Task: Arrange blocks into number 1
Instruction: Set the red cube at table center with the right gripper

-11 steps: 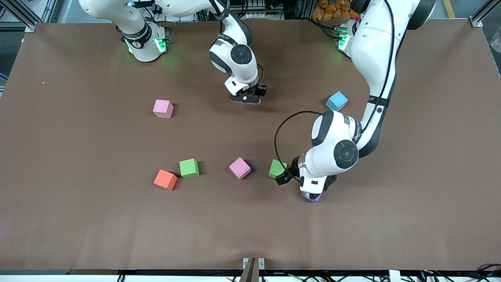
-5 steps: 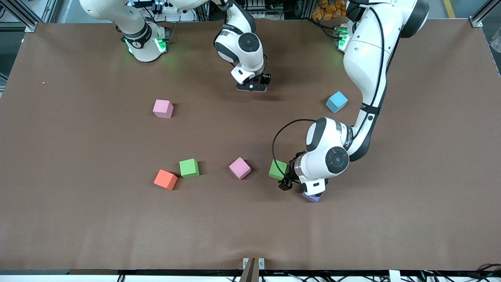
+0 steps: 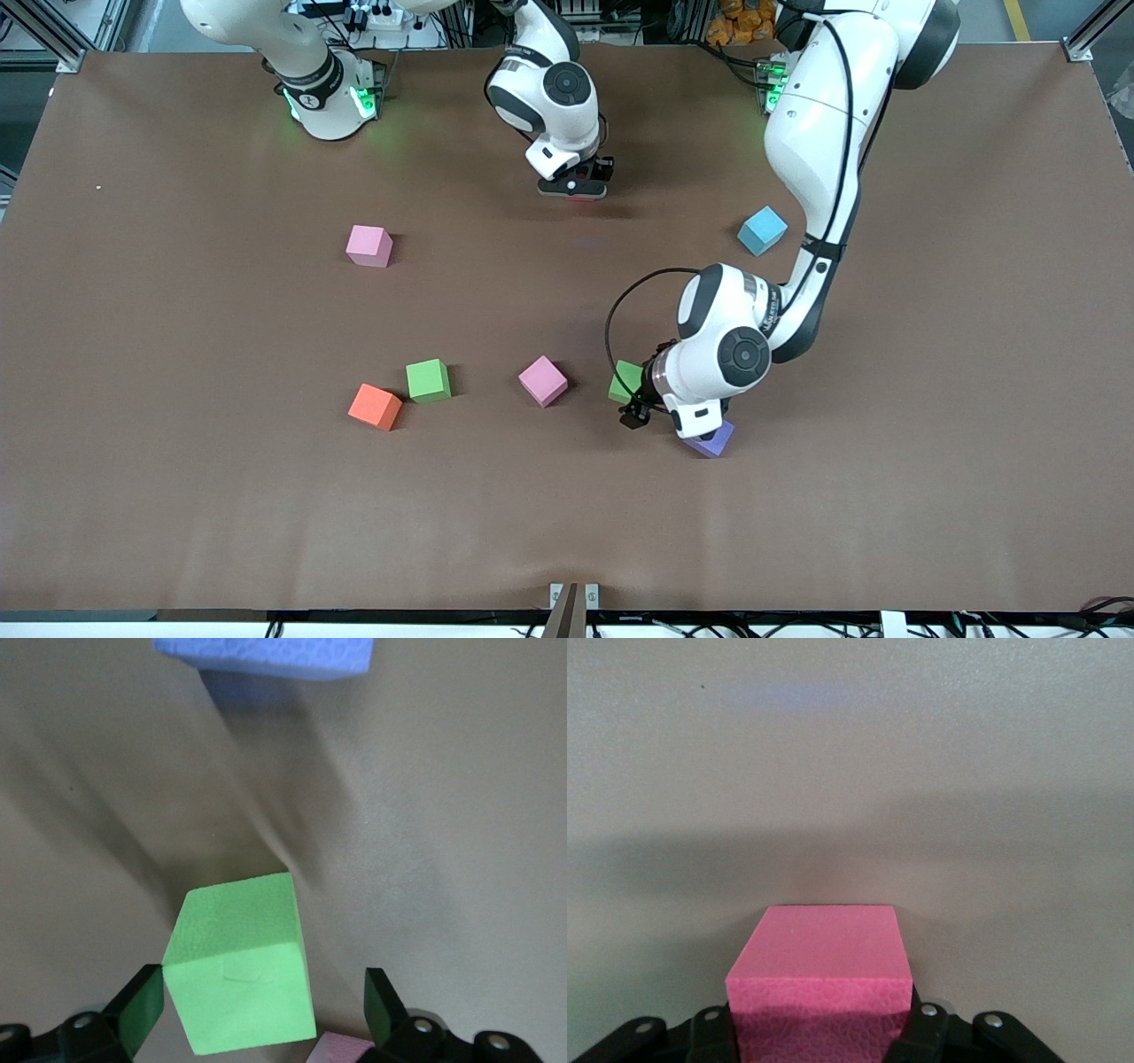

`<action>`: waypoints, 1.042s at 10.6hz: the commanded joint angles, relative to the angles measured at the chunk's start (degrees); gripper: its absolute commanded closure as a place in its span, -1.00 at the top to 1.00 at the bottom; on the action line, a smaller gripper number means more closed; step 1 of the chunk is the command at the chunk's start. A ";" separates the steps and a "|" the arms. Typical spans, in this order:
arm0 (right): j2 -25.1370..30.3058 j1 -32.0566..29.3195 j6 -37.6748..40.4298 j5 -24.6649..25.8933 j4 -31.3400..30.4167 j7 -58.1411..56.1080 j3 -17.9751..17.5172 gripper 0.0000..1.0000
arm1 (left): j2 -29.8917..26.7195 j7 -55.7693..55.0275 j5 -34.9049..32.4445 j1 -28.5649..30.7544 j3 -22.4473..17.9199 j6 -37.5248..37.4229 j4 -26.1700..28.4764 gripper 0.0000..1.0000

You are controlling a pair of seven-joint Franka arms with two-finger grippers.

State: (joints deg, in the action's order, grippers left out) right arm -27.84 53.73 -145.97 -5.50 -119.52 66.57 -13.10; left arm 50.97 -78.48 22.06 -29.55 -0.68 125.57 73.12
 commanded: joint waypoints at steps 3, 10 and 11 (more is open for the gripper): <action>2.35 0.41 -0.37 0.31 -2.30 2.07 -0.08 1.00 | 0.53 -2.03 -1.41 -0.78 -0.55 0.29 -0.78 1.00; 12.35 -5.90 3.57 0.31 -2.12 3.92 -0.26 1.00 | 1.33 1.38 -9.29 -1.21 -0.12 0.29 -0.70 -1.00; 14.37 -7.92 5.68 0.40 -2.12 2.87 -0.26 1.00 | 0.10 5.23 -11.06 -2.08 -0.03 -0.75 -0.26 -1.00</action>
State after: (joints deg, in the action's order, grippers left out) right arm -18.23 48.92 -142.90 -5.44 -119.73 69.53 -12.85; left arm 52.58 -76.60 14.01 -30.30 -0.44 125.75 72.73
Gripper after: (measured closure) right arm 0.000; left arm 0.374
